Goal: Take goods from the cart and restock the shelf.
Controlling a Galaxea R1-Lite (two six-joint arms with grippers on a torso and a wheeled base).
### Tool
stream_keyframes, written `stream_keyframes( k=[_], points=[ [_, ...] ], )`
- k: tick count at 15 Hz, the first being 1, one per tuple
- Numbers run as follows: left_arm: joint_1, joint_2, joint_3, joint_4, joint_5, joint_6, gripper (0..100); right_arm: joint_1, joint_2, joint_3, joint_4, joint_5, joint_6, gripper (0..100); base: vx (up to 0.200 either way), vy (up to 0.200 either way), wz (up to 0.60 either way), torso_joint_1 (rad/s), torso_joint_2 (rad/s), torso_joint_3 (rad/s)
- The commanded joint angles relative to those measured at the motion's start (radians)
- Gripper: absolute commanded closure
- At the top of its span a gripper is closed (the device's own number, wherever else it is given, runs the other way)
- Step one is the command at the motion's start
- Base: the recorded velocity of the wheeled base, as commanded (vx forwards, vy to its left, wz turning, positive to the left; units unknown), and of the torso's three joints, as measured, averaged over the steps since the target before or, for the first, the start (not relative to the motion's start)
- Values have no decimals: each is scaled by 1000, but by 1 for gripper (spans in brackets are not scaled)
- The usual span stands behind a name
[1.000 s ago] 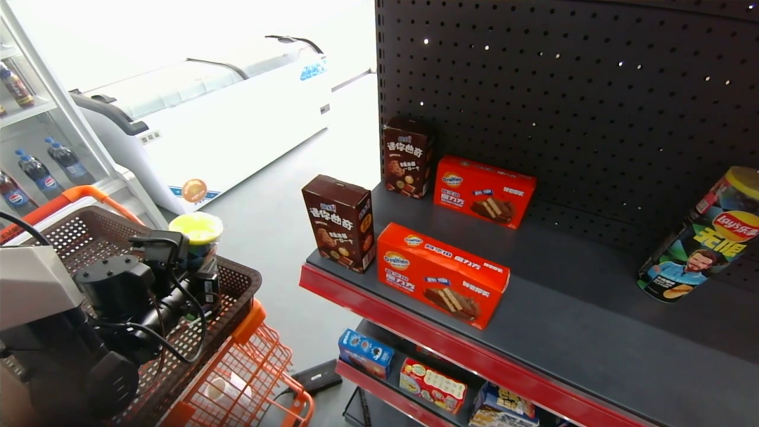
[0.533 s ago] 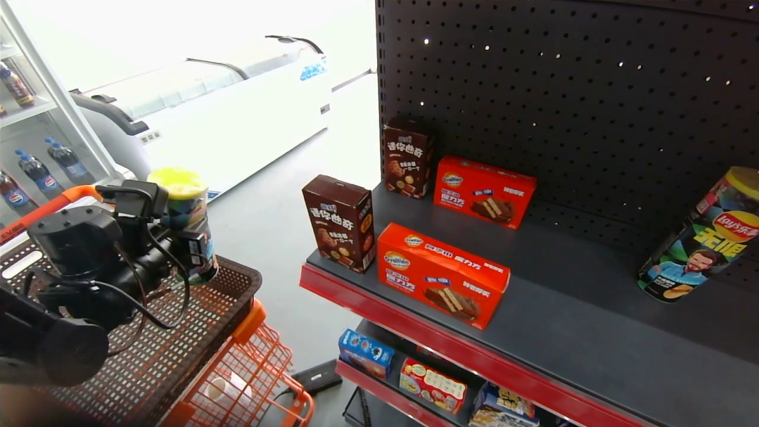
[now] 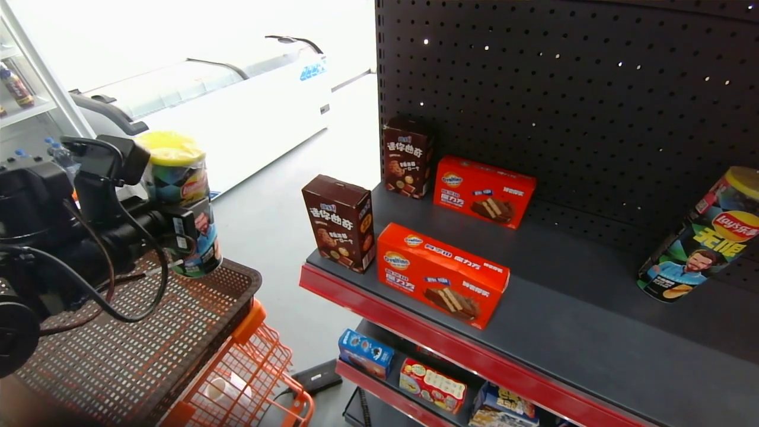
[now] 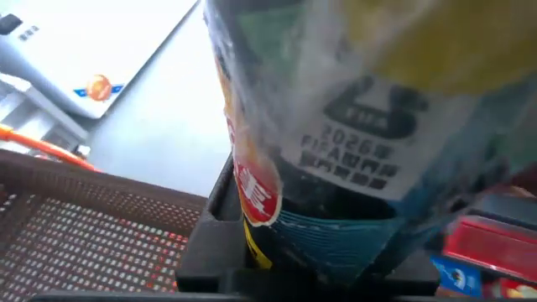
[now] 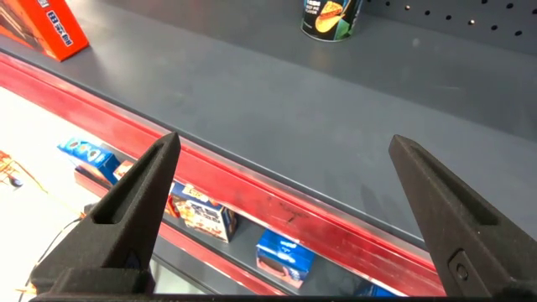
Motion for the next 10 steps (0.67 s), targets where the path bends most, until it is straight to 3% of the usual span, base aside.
stream_keyframes(
  k=[1, 3, 6, 10],
  points=[
    [-84, -165, -4, 84, -4, -4, 100, 0, 1, 0, 0, 0, 0, 0, 0, 0, 0, 0, 0, 0],
    [-116, -176, 12, 94, -53, -30, 100, 0, 1, 0, 0, 0, 0, 0, 0, 0, 0, 0, 0, 0],
    [-134, -216, 45, 100, -204, -44, 100, 0, 1, 0, 0, 0, 1, 0, 0, 0, 0, 0, 0, 0],
    [-207, -268, 52, 143, -224, -42, 100, 0, 1, 0, 0, 0, 1, 0, 0, 0, 0, 0, 0, 0]
  ],
)
